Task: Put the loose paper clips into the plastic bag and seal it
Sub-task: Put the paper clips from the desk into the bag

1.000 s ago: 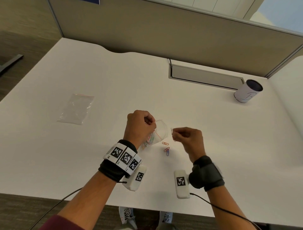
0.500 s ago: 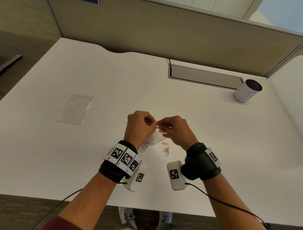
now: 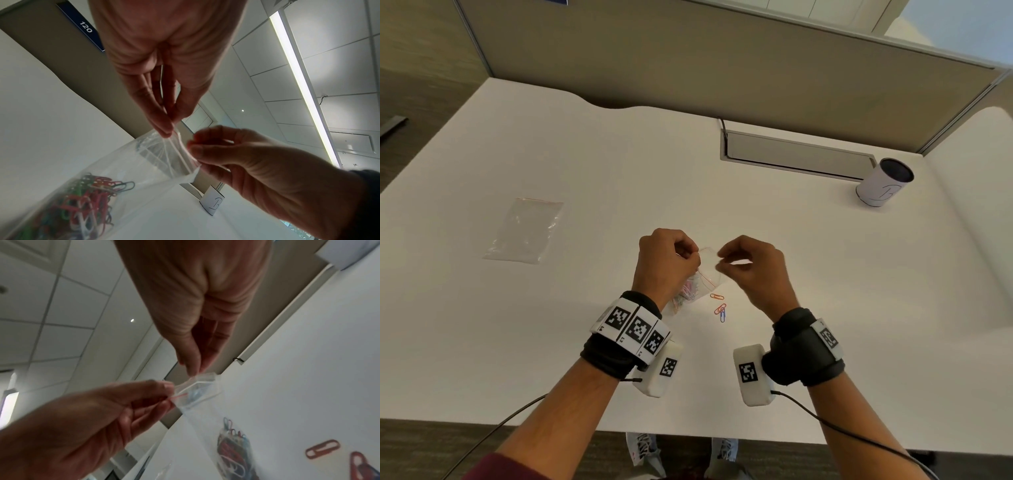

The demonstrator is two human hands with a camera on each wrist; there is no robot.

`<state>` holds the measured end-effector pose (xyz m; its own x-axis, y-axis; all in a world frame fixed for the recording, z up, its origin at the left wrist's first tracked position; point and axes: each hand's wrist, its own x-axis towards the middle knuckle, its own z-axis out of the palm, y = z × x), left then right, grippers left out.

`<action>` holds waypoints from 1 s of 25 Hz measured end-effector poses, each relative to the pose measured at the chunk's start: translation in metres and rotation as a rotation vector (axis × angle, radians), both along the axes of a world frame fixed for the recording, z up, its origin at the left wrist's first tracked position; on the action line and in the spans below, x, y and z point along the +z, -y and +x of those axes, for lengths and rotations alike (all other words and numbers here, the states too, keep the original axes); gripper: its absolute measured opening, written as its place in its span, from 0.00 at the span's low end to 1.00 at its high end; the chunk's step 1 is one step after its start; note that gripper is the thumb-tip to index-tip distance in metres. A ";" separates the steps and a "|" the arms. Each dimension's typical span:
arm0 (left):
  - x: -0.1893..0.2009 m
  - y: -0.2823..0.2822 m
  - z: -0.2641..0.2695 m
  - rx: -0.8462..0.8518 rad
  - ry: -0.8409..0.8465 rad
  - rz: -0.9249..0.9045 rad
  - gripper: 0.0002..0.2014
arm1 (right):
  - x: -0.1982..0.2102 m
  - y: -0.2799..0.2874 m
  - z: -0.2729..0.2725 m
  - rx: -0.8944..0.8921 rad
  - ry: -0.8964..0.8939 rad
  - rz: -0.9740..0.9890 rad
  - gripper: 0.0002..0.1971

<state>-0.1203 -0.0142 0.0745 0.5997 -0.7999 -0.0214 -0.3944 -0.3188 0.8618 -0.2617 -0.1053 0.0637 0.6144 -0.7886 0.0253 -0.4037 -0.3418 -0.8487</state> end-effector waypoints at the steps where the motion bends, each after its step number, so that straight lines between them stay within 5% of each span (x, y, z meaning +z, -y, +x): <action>1: 0.000 -0.001 0.002 0.007 0.001 -0.004 0.01 | -0.004 0.003 -0.007 -0.048 0.016 -0.002 0.06; 5: 0.000 -0.003 0.005 0.018 0.000 -0.019 0.01 | -0.037 0.006 -0.028 -0.079 -0.109 0.042 0.07; 10: 0.000 -0.005 0.004 0.014 0.011 -0.029 0.02 | -0.076 0.002 -0.028 0.416 -0.667 -0.156 0.24; 16: 0.001 -0.006 0.004 0.023 0.009 -0.025 0.02 | -0.091 0.000 -0.023 0.399 -0.580 -0.356 0.06; 25: 0.002 -0.007 0.003 0.020 0.015 -0.028 0.01 | -0.096 -0.005 -0.016 0.298 -0.566 -0.364 0.04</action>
<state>-0.1177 -0.0074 0.0761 0.6154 -0.7882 0.0101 -0.4014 -0.3023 0.8646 -0.2775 -0.0998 -0.0323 0.7978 -0.5885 -0.1310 -0.5926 -0.7255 -0.3499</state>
